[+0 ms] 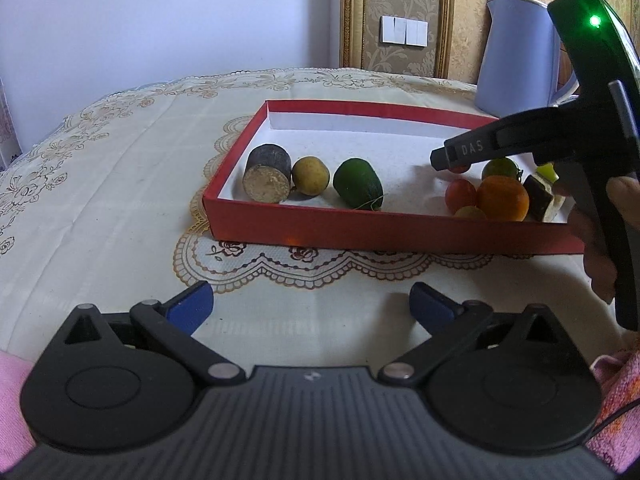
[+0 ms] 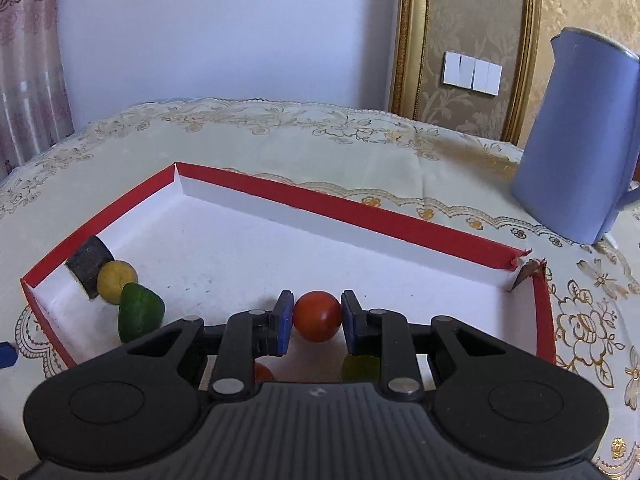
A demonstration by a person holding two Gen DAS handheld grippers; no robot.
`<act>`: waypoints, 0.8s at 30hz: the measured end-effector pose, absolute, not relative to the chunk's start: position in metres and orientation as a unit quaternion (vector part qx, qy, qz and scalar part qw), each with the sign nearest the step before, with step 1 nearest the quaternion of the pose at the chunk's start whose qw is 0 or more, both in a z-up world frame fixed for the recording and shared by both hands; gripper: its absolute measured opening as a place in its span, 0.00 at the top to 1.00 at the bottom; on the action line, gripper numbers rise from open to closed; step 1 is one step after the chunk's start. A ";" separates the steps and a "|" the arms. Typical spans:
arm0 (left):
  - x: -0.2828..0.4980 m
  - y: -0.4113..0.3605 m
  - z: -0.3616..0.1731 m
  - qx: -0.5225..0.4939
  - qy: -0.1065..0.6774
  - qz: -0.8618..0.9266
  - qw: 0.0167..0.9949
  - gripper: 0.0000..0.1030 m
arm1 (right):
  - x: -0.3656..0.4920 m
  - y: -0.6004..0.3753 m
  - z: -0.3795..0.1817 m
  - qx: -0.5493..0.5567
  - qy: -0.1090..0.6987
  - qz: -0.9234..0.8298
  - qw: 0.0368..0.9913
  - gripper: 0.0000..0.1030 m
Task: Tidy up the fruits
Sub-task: 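Carry the red cherry tomato into the tray and open the right gripper, then withdraw the right gripper from the tray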
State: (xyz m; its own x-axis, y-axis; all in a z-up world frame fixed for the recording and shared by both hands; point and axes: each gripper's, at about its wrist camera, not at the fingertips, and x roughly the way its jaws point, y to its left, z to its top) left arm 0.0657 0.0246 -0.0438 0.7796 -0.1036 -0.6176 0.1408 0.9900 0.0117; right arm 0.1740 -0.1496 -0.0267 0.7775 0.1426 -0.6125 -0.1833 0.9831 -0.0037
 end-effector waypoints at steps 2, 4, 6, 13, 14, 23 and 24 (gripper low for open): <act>0.066 0.025 -0.044 0.028 0.326 -0.065 0.943 0.00 | 0.174 -0.149 -0.027 -0.034 0.321 0.083 0.943 0.76; 0.066 0.025 -0.044 0.029 0.326 -0.065 0.943 0.00 | 0.175 -0.144 -0.029 -0.054 0.322 0.078 0.942 0.76; 0.066 0.024 -0.044 0.029 0.326 -0.065 0.943 0.00 | 0.172 -0.143 -0.028 -0.052 0.318 0.077 0.943 0.75; 0.066 0.024 -0.044 0.029 0.326 -0.065 0.943 0.00 | 0.123 -0.163 0.000 0.004 0.276 0.063 0.959 0.26; 0.066 0.024 -0.043 0.029 0.328 -0.063 0.942 0.00 | 0.112 -0.166 0.003 0.011 0.271 0.059 0.961 0.23; 0.036 0.014 -0.022 -0.001 0.309 -0.050 0.950 0.00 | 0.020 -0.196 0.001 0.028 0.238 0.007 0.971 0.20; 0.031 0.010 -0.019 0.000 0.309 -0.053 0.950 0.00 | 0.014 -0.200 -0.001 0.031 0.234 -0.001 0.972 0.19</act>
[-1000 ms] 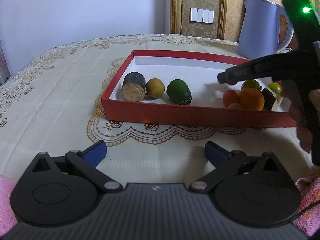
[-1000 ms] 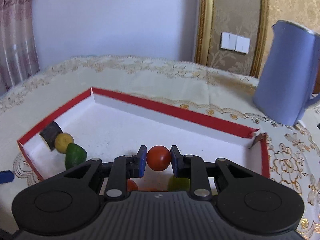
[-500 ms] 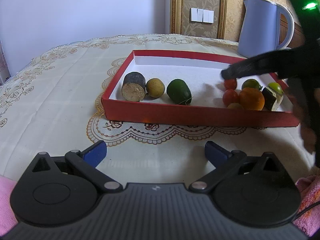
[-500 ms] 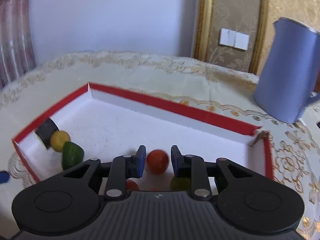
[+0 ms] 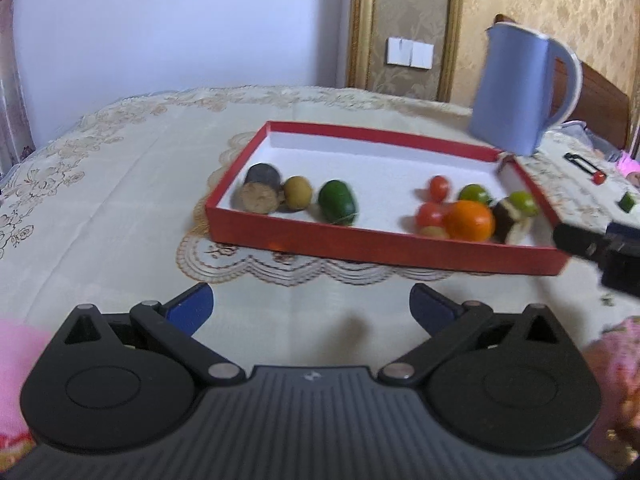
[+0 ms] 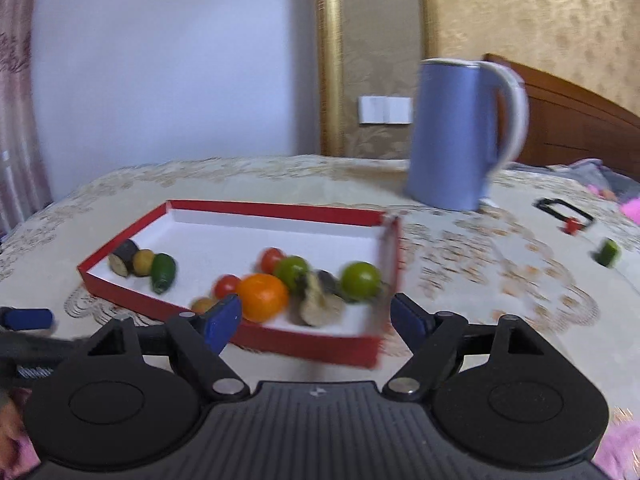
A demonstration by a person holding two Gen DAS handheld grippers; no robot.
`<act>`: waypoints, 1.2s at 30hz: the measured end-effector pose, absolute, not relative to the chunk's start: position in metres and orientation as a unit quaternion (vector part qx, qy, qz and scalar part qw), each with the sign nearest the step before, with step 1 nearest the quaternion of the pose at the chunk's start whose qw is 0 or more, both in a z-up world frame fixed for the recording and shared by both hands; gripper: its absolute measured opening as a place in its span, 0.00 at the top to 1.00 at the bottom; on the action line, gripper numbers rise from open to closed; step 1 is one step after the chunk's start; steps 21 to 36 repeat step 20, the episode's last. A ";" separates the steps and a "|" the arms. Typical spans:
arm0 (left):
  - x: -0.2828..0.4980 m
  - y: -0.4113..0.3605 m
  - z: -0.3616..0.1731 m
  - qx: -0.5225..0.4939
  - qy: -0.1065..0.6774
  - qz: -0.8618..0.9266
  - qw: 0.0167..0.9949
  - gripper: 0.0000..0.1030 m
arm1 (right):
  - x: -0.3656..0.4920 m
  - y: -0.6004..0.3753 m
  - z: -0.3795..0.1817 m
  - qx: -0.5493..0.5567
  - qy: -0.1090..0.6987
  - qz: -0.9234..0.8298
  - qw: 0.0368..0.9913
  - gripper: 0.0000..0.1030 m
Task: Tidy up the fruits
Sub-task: 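Withdraw the right gripper from the tray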
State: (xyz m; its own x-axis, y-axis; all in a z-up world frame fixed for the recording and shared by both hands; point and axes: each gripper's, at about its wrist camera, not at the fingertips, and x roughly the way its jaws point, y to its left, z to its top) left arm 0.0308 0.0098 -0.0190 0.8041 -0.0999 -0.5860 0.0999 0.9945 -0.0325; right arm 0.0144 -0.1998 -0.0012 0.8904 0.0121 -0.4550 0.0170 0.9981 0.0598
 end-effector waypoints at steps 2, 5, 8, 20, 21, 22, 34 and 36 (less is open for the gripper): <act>0.022 -0.001 -0.015 0.009 0.306 -0.059 0.950 0.00 | 0.008 -0.204 -0.006 0.033 0.237 -0.015 0.971 0.14; 0.010 -0.019 -0.012 0.037 0.297 -0.067 0.952 0.00 | 0.004 -0.206 -0.015 0.028 0.243 -0.021 0.969 0.14; 0.002 -0.028 -0.010 0.041 0.296 -0.077 0.951 0.00 | 0.004 -0.204 -0.023 0.027 0.259 -0.014 0.965 0.14; -0.005 -0.044 -0.004 0.066 0.270 -0.046 0.959 0.00 | -0.001 -0.209 -0.029 0.051 0.267 -0.048 0.961 0.13; -0.005 -0.044 -0.004 0.066 0.270 -0.046 0.959 0.00 | -0.001 -0.209 -0.029 0.051 0.267 -0.048 0.961 0.13; -0.005 -0.044 -0.004 0.066 0.270 -0.046 0.959 0.00 | -0.001 -0.209 -0.029 0.051 0.267 -0.048 0.961 0.13; -0.005 -0.044 -0.004 0.066 0.270 -0.046 0.959 0.00 | -0.001 -0.209 -0.029 0.051 0.267 -0.048 0.961 0.13; -0.005 -0.044 -0.004 0.066 0.270 -0.046 0.959 0.00 | -0.001 -0.209 -0.029 0.051 0.267 -0.048 0.961 0.13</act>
